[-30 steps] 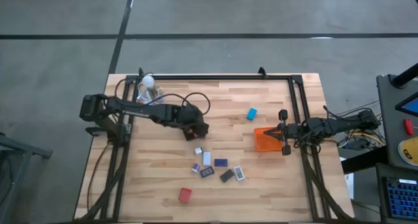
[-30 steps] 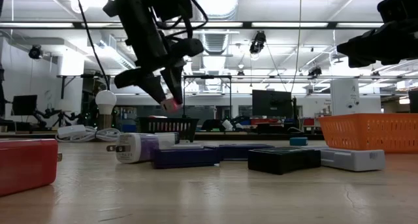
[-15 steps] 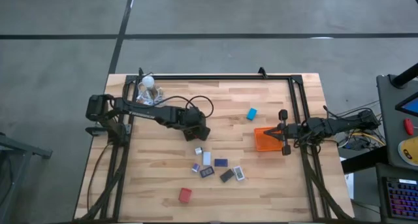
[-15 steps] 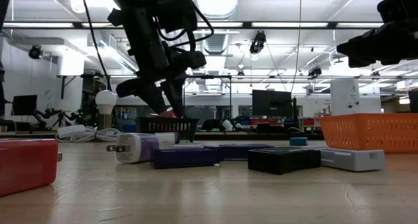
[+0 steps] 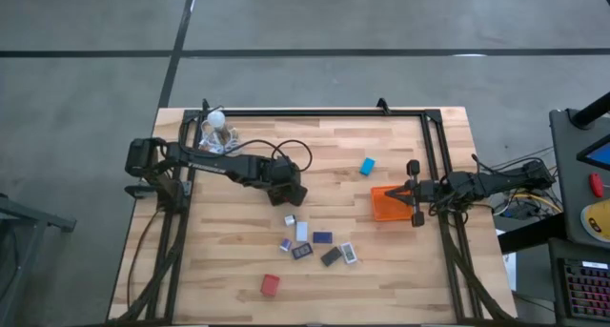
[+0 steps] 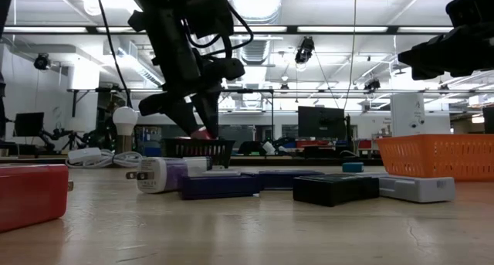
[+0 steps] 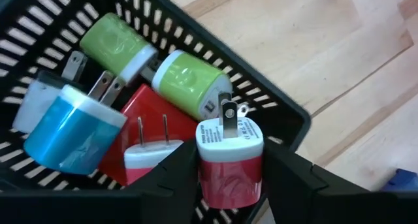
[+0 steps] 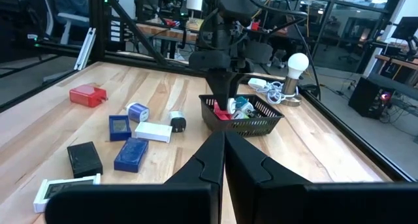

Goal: Pick & Place Office items
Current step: Put the pink charger adapter in the black bin, then put the purple charger adapter in the black bin

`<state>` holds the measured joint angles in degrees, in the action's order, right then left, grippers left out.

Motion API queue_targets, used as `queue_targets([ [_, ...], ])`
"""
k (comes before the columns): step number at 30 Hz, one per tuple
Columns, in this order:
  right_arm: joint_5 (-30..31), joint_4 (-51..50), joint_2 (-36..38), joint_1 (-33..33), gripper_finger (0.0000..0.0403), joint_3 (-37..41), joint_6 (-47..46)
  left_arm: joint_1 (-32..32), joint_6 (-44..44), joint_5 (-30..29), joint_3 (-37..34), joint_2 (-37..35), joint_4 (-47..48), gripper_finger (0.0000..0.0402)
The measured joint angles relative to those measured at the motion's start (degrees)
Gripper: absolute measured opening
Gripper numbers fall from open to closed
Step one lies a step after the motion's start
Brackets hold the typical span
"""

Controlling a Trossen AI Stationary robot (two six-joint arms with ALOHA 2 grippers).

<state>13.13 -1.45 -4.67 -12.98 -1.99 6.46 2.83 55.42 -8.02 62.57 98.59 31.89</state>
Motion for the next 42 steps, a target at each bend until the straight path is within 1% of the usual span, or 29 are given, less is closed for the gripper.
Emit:
queue_targets([
  [3, 0.0, 0.01, 0.0, 0.01, 0.0009, 0.0, 0.0, 0.0, 0.0, 0.14, 0.0, 0.0, -0.21, 0.0157],
  [9, -0.01, 0.0, 0.0, 0.0, 0.0008, -0.01, 0.0, 0.0, 0.0, 0.14, 0.0, 0.0, -0.41, 0.0203],
  [13, 0.0, 0.0, 0.0, 0.0, 0.0009, -0.01, 0.0, 0.0, 0.0, 0.14, 0.0, 0.0, -0.41, 0.0222],
  [22, 0.0, 0.01, 0.0, 0.01, 0.0008, 0.01, 0.0, -0.06, 0.99, 0.13, 0.15, -0.06, -0.37, 0.0225],
  [25, 0.0, 0.0, 0.0, 0.01, 0.0009, 0.01, 0.0, -1.26, 0.48, -0.13, 0.93, -0.9, -0.2, 0.0225],
  [29, -0.01, 0.02, 0.0, 0.0, 0.0008, -0.01, 0.0, -5.09, -0.68, -4.5, 2.54, -3.44, 0.01, 0.0225],
  [33, -0.02, 0.02, 0.0, -0.01, 0.0009, -0.01, 0.0, -10.51, -0.75, -12.83, 4.47, -6.55, 1.35, 0.0225],
  [36, -0.04, 0.02, 0.0, -0.01, 0.0009, -0.01, 0.0, -14.74, 0.83, -17.46, 4.76, -8.65, 1.54, 0.0225],
  [39, -0.04, 0.02, -0.01, -0.01, 0.0008, -0.01, 0.0, -18.01, 3.56, -18.81, 4.72, -9.91, 1.81, 0.0225],
  [42, -0.03, 0.02, 0.0, -0.01, 0.0009, -0.01, 0.01, -20.87, 7.18, -19.79, 4.63, -9.55, 2.2, 0.0225],
])
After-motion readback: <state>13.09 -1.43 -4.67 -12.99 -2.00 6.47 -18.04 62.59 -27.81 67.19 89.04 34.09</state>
